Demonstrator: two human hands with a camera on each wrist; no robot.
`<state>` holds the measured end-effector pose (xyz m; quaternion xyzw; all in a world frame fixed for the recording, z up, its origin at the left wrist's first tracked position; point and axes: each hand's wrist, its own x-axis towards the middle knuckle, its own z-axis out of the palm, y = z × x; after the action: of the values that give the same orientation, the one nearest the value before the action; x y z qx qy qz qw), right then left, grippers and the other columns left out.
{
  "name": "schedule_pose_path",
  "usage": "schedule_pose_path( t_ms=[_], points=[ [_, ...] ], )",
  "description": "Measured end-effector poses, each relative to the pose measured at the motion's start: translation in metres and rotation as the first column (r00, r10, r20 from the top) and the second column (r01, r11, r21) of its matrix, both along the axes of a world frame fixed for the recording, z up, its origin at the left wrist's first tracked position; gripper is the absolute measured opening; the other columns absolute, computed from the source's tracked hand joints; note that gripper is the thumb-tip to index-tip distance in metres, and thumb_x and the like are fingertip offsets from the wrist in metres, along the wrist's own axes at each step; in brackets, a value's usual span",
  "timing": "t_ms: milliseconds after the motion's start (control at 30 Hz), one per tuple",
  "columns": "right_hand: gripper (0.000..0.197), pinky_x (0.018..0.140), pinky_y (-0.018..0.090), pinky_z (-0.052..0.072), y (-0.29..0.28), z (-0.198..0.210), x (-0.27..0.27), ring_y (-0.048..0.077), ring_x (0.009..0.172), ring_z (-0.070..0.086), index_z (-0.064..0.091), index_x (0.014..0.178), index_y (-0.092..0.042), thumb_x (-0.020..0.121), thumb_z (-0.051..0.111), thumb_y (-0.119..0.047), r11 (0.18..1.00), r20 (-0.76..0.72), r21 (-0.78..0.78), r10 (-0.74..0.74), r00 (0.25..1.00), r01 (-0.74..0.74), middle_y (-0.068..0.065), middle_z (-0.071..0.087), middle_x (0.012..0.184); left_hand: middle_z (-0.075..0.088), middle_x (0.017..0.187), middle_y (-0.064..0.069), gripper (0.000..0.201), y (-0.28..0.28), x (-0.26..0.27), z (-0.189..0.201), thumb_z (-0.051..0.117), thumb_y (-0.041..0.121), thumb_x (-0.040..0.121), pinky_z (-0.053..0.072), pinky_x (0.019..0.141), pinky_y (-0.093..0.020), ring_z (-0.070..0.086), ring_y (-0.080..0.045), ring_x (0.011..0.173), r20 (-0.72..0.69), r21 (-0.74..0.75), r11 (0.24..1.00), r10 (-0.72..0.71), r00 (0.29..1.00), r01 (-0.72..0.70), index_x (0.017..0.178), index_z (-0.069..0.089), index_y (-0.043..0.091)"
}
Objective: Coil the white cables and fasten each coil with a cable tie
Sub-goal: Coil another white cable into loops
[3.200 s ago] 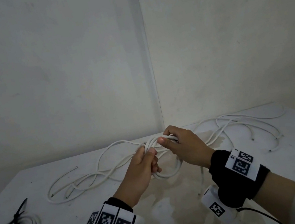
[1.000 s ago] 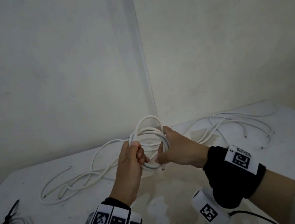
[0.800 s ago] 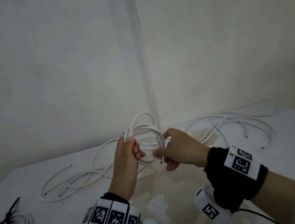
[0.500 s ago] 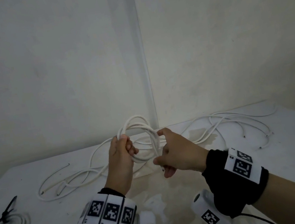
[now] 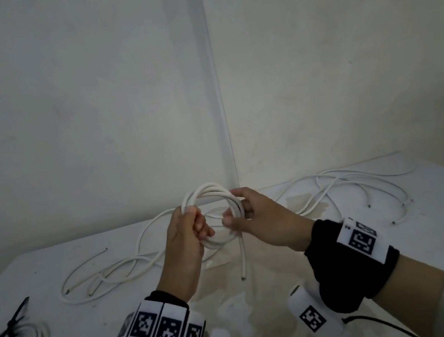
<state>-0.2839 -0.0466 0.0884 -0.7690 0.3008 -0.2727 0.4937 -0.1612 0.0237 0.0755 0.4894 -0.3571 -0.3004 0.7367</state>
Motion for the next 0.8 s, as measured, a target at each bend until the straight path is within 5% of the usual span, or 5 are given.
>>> schedule_pose_path(
  t_ms=[167, 400, 500, 600, 800],
  points=[
    [0.012, 0.073, 0.027, 0.053, 0.000, 0.003, 0.004, 0.017, 0.073, 0.061, 0.052, 0.102, -0.009, 0.095, 0.044, -0.004, 0.986, 0.234, 0.164, -0.008, 0.972, -0.032, 0.008, 0.060, 0.077, 0.049, 0.057, 0.002, 0.029, 0.007, 0.005, -0.006, 0.030, 0.014, 0.099, 0.043, 0.070, -0.029, 0.050, -0.014, 0.059, -0.044, 0.017, 0.999, -0.046, 0.998, 0.047, 0.077, 0.048, 0.009],
    [0.014, 0.070, 0.018, 0.048, -0.008, 0.016, -0.009, 0.009, 0.070, 0.058, 0.054, 0.106, -0.008, 0.096, 0.044, -0.009, 0.983, -0.051, -0.143, 0.113, 0.992, -0.119, -0.001, 0.059, 0.074, 0.064, 0.105, 0.002, 0.022, 0.014, 0.028, -0.008, 0.046, 0.038, 0.090, 0.046, 0.094, -0.037, 0.060, -0.019, 0.103, 0.316, 0.240, 0.970, -0.040, 0.948, -0.039, 0.101, 0.060, 0.025],
    [0.008, 0.083, 0.038, 0.050, -0.007, 0.017, -0.009, 0.012, 0.077, 0.059, 0.052, 0.098, -0.015, 0.095, 0.046, -0.011, 0.957, -0.160, -0.217, 0.157, 0.975, -0.190, -0.002, 0.058, 0.078, 0.065, 0.084, 0.003, 0.043, 0.013, 0.025, 0.004, 0.046, 0.056, 0.085, 0.047, 0.085, -0.035, 0.062, -0.015, 0.085, 0.527, 0.296, 0.955, -0.142, 0.838, -0.024, 0.086, 0.063, 0.017],
    [0.008, 0.083, 0.038, 0.050, -0.008, 0.015, -0.009, 0.010, 0.077, 0.058, 0.049, 0.093, -0.020, 0.095, 0.046, -0.012, 0.952, -0.157, -0.239, 0.158, 0.975, -0.192, -0.002, 0.057, 0.083, 0.057, 0.060, 0.004, 0.040, 0.013, 0.011, 0.010, 0.039, 0.042, 0.094, 0.044, 0.065, -0.027, 0.062, -0.007, 0.059, 0.598, 0.355, 0.935, -0.220, 0.771, -0.009, 0.071, 0.054, 0.013],
    [0.014, 0.068, 0.016, 0.046, -0.007, -0.001, -0.011, 0.002, 0.068, 0.059, 0.048, 0.105, -0.015, 0.097, 0.040, -0.024, 0.992, 0.103, -0.098, 0.093, 0.990, -0.083, -0.002, 0.056, 0.079, 0.039, 0.055, 0.002, 0.040, 0.015, -0.003, 0.005, 0.032, 0.037, 0.097, 0.040, 0.065, -0.029, 0.053, -0.006, 0.047, 0.330, 0.214, 0.977, -0.067, 0.941, -0.005, 0.069, 0.043, 0.010]
  ],
)
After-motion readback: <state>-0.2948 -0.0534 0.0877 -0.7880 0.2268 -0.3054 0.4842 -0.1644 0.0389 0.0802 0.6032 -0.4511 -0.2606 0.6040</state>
